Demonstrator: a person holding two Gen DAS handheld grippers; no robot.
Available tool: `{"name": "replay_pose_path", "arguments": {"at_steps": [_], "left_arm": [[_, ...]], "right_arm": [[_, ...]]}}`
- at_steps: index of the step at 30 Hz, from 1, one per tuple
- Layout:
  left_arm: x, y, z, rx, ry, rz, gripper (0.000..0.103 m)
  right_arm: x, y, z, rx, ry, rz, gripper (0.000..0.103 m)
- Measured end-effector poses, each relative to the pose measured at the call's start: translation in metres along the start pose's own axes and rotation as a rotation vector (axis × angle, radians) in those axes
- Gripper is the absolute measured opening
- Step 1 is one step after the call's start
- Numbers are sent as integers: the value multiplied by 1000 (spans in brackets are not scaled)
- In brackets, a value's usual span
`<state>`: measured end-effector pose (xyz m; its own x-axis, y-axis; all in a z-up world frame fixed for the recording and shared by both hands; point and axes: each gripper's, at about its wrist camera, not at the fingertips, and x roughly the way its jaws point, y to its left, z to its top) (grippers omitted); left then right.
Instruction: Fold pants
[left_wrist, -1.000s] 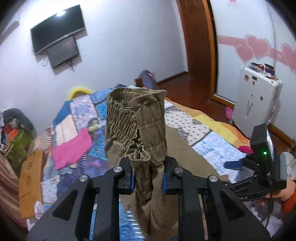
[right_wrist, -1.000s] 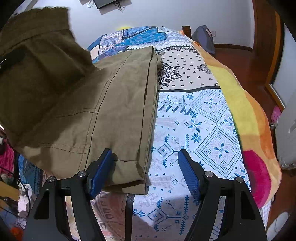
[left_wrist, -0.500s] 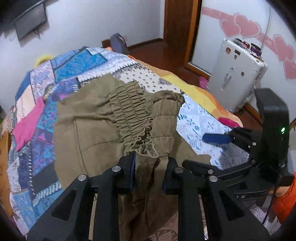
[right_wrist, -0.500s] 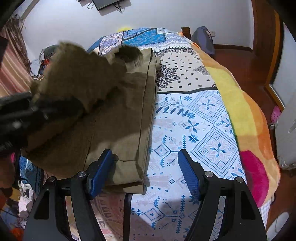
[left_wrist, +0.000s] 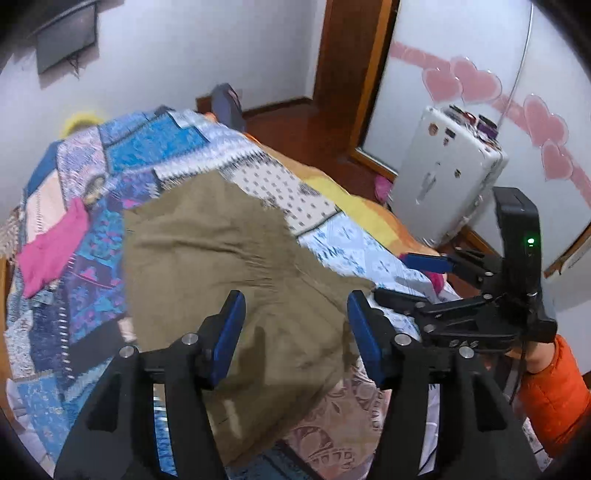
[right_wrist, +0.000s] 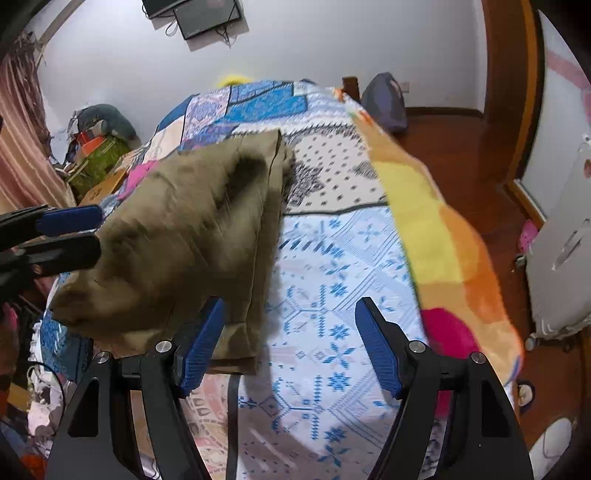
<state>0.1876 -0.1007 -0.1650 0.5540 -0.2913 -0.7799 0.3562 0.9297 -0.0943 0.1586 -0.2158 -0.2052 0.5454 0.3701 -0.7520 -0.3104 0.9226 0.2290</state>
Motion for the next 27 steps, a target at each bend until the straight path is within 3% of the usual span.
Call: {"name": "replay_pose_path", "arguments": {"at_steps": [4,9,13,17,21,27], "left_arm": [[-5,21,1,-11,-13,78,57],[22,56,-13,-35,73,166,57],[41,70,-32,-75,127,150,59],[34,70,-33,-65,109,147,59],[20,80,-22,-84,74,112,61],[23,120,8,-132,38,153,61]], "right_arm": [[-15,1,10,0,-43,-4,70],[-21,20,25,-34,-89,32,70],[-11,45,30,-67,-96,85,70],[16,60,23,-76,-38,113,70],[41,57,3,-46,24,119,70],[39,36,-2,10,18,134,73]]}}
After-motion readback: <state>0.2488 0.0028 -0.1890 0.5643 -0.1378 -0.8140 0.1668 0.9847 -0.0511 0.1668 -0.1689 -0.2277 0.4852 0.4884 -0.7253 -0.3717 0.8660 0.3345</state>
